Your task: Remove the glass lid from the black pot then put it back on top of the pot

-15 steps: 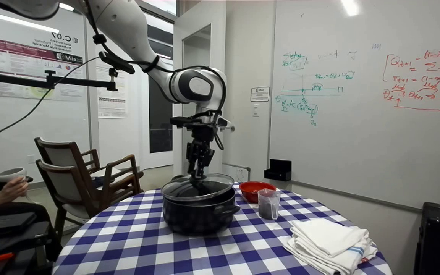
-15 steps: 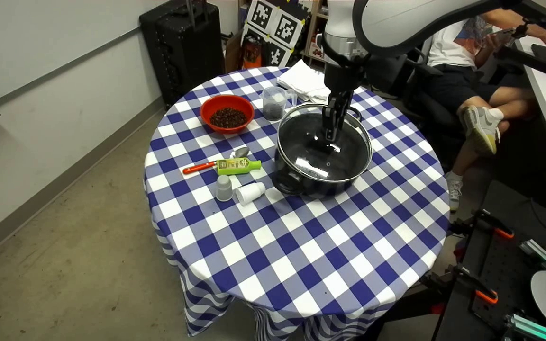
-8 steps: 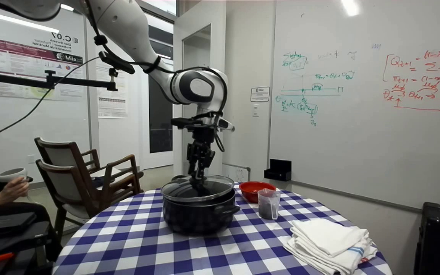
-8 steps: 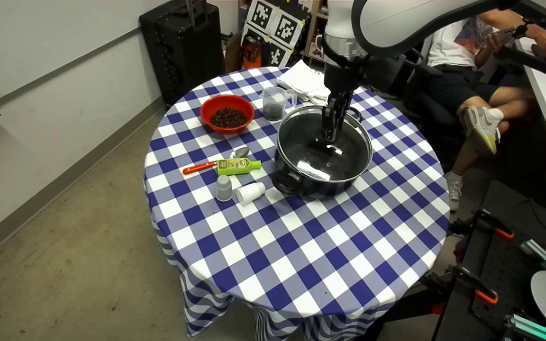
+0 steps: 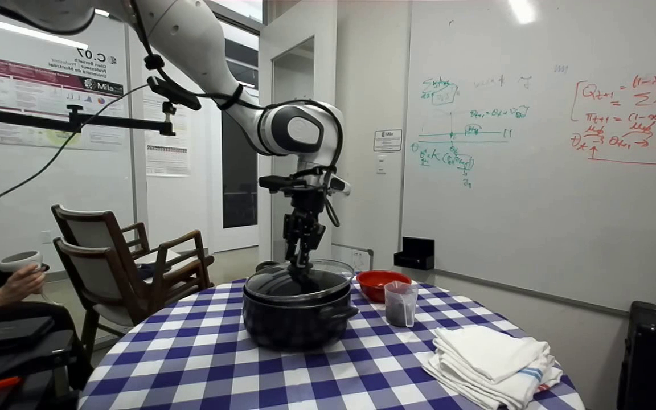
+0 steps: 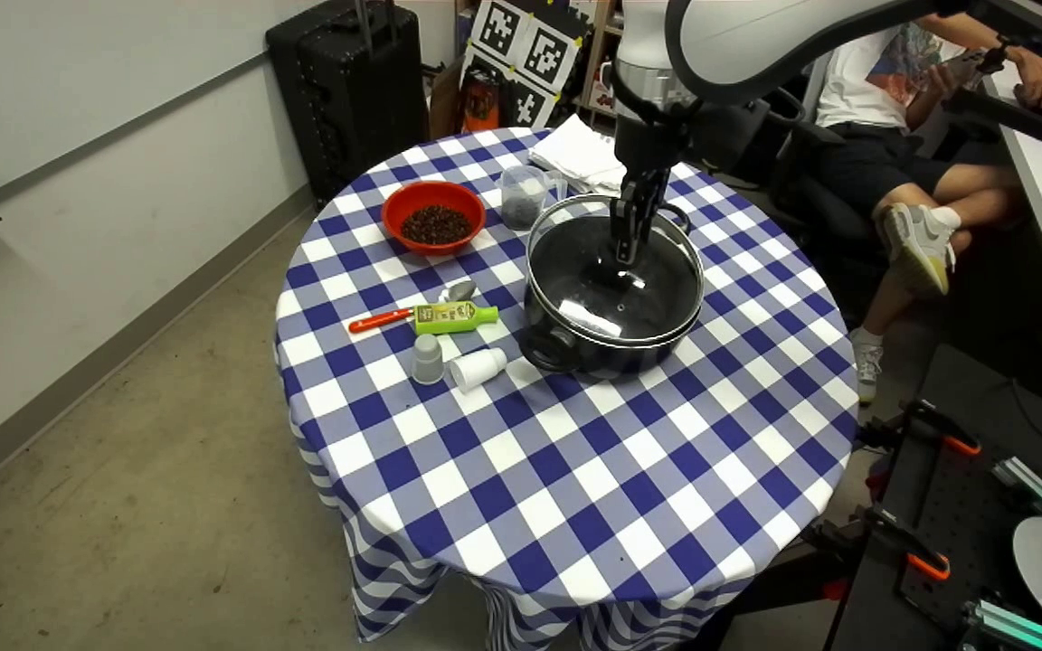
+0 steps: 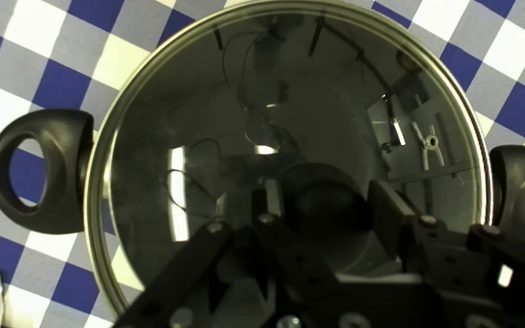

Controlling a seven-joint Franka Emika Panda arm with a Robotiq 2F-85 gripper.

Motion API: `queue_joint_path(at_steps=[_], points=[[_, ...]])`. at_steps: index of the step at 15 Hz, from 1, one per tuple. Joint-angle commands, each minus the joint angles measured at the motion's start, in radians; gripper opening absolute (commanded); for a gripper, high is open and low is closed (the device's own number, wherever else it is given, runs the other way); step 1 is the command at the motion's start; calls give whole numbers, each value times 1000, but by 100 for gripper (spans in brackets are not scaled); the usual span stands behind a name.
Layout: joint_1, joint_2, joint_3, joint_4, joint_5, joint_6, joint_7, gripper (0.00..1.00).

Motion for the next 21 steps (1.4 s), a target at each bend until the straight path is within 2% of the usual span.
queue_joint_path(at_steps=[1, 21], points=[[-4, 11, -3, 42, 24, -22, -30, 24], [-8, 22, 3, 41, 26, -55, -63, 24]])
